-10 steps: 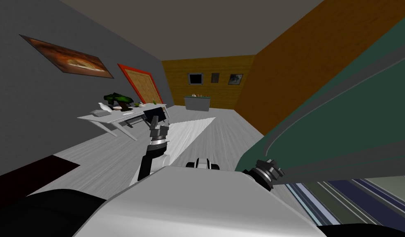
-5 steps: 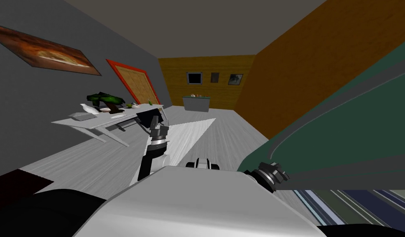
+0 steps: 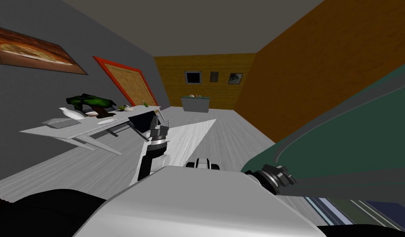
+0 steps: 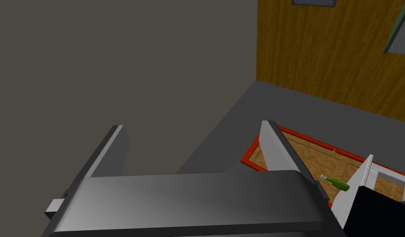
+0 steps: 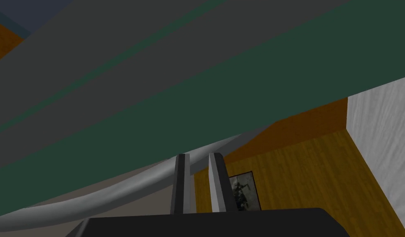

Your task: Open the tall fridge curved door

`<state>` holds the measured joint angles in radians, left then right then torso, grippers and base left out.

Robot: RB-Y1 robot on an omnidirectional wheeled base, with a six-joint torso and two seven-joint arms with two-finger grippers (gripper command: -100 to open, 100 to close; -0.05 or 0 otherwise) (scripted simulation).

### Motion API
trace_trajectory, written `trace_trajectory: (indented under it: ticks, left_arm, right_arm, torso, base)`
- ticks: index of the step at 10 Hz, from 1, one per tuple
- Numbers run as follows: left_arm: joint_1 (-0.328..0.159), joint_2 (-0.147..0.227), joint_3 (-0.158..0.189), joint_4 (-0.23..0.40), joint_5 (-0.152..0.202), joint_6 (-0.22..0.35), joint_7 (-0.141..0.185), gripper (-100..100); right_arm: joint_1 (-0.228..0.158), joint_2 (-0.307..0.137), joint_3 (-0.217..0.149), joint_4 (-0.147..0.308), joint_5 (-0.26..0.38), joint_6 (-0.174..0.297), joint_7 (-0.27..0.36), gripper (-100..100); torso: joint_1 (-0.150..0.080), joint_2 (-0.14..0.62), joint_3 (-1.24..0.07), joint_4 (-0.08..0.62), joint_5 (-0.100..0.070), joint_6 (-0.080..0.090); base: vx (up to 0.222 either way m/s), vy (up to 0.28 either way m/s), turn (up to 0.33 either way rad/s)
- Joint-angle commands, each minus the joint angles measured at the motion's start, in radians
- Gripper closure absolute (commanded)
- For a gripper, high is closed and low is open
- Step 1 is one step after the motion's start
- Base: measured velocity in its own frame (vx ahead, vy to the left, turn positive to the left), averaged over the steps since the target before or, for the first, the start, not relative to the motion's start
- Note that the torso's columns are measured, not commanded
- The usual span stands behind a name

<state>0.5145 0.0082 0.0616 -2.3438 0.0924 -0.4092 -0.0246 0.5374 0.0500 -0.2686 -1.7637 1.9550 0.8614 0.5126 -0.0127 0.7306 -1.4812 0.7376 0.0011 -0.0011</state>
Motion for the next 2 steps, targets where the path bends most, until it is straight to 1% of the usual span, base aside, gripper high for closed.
trace_trajectory:
  ticks: [1,2]
  left_arm:
    - [0.000,0.000,0.000,0.000,0.000,0.000,0.000,0]
    - [-0.001,0.000,0.000,0.000,0.000,0.000,0.000,0]
  right_arm:
    - [0.010,-0.001,-0.010,-0.050,-0.032,-0.037,0.041,-100]
    - [0.014,-0.001,-0.014,-0.075,-0.049,-0.056,0.062,-100]
  torso:
    - [0.001,0.009,0.006,0.001,-0.003,0.001]
    - [0.002,0.017,0.011,0.003,-0.003,0.002]
  base:
    - [0.007,0.023,-0.039]
    - [-0.024,0.006,-0.020]
